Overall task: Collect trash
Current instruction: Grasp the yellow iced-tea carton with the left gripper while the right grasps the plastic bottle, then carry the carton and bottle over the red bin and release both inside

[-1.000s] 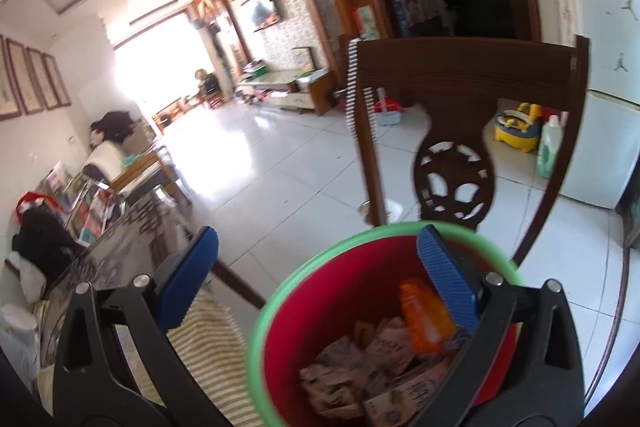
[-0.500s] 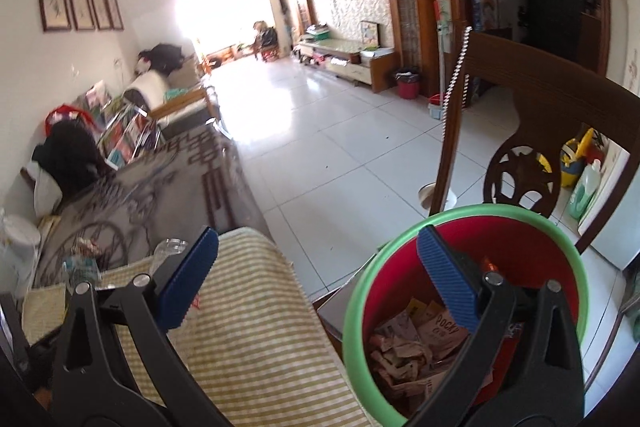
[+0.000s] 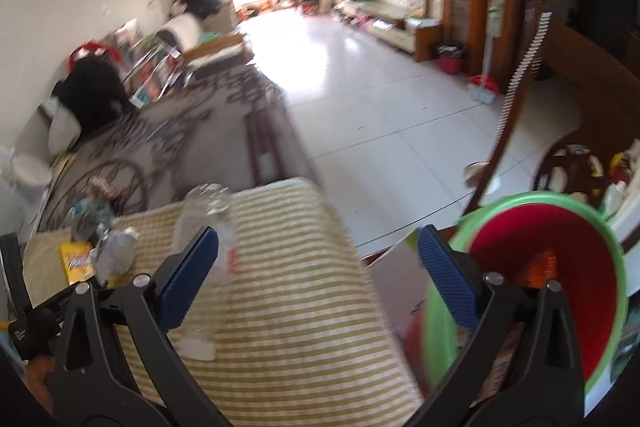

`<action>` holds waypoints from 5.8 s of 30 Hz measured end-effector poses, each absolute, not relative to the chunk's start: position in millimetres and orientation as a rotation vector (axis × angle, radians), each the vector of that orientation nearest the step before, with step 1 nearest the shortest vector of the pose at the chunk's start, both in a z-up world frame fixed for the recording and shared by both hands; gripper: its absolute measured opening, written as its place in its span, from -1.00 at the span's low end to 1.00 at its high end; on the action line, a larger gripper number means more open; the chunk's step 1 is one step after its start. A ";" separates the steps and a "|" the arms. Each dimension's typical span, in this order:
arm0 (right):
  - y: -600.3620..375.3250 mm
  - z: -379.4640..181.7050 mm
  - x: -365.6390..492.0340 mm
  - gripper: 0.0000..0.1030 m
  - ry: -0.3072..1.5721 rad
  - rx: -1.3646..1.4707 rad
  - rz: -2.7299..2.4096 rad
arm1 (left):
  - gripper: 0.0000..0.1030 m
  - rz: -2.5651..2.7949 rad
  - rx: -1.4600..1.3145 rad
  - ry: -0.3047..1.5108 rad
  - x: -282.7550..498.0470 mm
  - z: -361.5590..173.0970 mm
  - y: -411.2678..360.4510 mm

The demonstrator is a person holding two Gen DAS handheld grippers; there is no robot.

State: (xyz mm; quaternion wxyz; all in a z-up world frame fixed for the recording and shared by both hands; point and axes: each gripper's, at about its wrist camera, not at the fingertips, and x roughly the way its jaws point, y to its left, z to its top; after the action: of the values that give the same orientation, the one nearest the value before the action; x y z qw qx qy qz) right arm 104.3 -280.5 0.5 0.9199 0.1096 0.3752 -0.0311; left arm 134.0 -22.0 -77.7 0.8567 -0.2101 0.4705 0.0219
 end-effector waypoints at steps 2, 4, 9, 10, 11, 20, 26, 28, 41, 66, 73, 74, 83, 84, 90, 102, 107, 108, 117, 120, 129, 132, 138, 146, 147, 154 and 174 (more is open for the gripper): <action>-268.3 -8.7 112.7 0.91 0.813 0.237 -0.031 | -0.22 0.015 -0.455 0.996 122.7 -78.4 -18.7; -252.4 -21.4 122.8 0.91 0.857 0.239 -0.013 | -0.25 0.000 -0.468 1.003 104.6 -78.6 -12.5; -226.7 -49.0 137.9 0.91 0.923 0.278 0.017 | -0.24 0.000 -0.494 1.031 55.1 -82.8 13.6; -223.4 -53.1 139.2 0.91 0.928 0.288 0.023 | -0.21 0.009 -0.491 1.033 48.0 -83.8 18.2; -219.8 -56.7 140.7 0.91 0.934 0.298 0.031 | -0.15 0.012 -0.493 1.034 42.3 -84.5 21.7; -196.0 -73.2 146.0 0.91 0.962 0.198 0.020 | 0.39 0.095 -0.364 0.990 41.9 -81.2 22.0; -192.1 -67.6 145.9 0.91 0.931 0.139 0.013 | 0.55 0.157 -0.382 0.971 47.6 -80.4 33.0; -186.8 -65.5 145.6 0.91 0.920 0.107 0.016 | 0.56 0.181 -0.384 0.978 44.4 -80.9 38.3; -167.1 -69.5 147.8 0.29 0.955 0.024 0.057 | 0.35 0.219 -0.355 0.977 42.3 -92.9 42.9; -177.7 28.8 56.7 0.10 0.687 0.031 0.237 | 0.16 0.075 -0.297 0.833 5.5 -30.9 -14.8; -195.2 24.2 54.7 0.10 0.704 0.056 0.221 | 0.16 0.045 -0.287 0.834 0.0 -24.0 -35.3; -197.0 24.4 54.4 0.10 0.702 0.059 0.221 | 0.16 0.042 -0.287 0.833 -0.2 -23.0 -37.0; -223.1 33.0 40.4 0.10 0.656 0.066 0.173 | 0.16 -0.013 -0.261 0.807 0.1 -9.8 -61.9; -229.2 33.0 39.3 0.10 0.657 0.074 0.165 | 0.16 -0.019 -0.257 0.803 -0.1 -8.3 -65.9; -261.5 40.1 29.1 0.09 0.641 0.118 0.127 | 0.16 -0.075 -0.257 0.799 -0.1 -0.5 -87.3; -300.1 -7.9 53.5 0.13 0.841 0.215 0.106 | 0.16 -0.170 -0.224 0.781 -11.9 10.4 -116.2; -279.2 -21.5 88.0 0.46 0.854 0.195 0.092 | 0.16 -0.155 -0.256 0.820 -13.4 -3.0 -111.6; -275.3 -24.0 93.2 0.48 0.856 0.181 0.081 | 0.16 -0.154 -0.261 0.825 -14.5 -4.8 -110.7; -259.2 -62.0 129.8 0.34 0.988 0.212 0.036 | 0.16 -0.120 -0.237 0.829 -27.3 -5.4 -99.4; -251.3 -59.7 126.0 0.09 0.975 0.136 0.029 | 0.16 -0.102 -0.245 0.830 -29.5 -5.7 -92.7; -267.4 -40.3 88.7 0.03 0.921 0.207 0.111 | 0.16 -0.101 -0.285 0.815 -41.4 -2.0 -87.3; -279.0 -30.4 66.6 0.03 0.891 0.224 0.134 | 0.16 -0.121 -0.292 0.812 -44.3 -0.3 -91.1; -323.2 -5.3 18.6 0.03 0.781 0.259 0.073 | 0.16 -0.155 -0.287 0.816 -46.4 -3.1 -98.5; -409.2 23.3 -17.6 0.04 0.605 0.350 -0.210 | 0.16 -0.215 -0.282 0.820 -38.9 -7.4 -118.5; -413.2 22.6 -17.9 0.04 0.606 0.347 -0.230 | 0.16 -0.232 -0.279 0.818 -36.4 -7.2 -124.9; -422.6 7.4 -9.6 0.29 0.647 0.319 -0.309 | 0.16 -0.370 -0.241 0.803 -17.6 -0.6 -186.7; -497.9 28.5 -81.1 0.89 0.251 0.576 -0.691 | 0.18 -0.724 -0.142 0.825 51.0 3.2 -382.8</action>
State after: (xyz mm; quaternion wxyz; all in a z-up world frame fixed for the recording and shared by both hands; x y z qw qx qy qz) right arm -81.1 -497.9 28.5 0.8928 0.2778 0.1212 -0.3333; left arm 51.0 -382.8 3.2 0.8508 -0.0672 0.3918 -0.3437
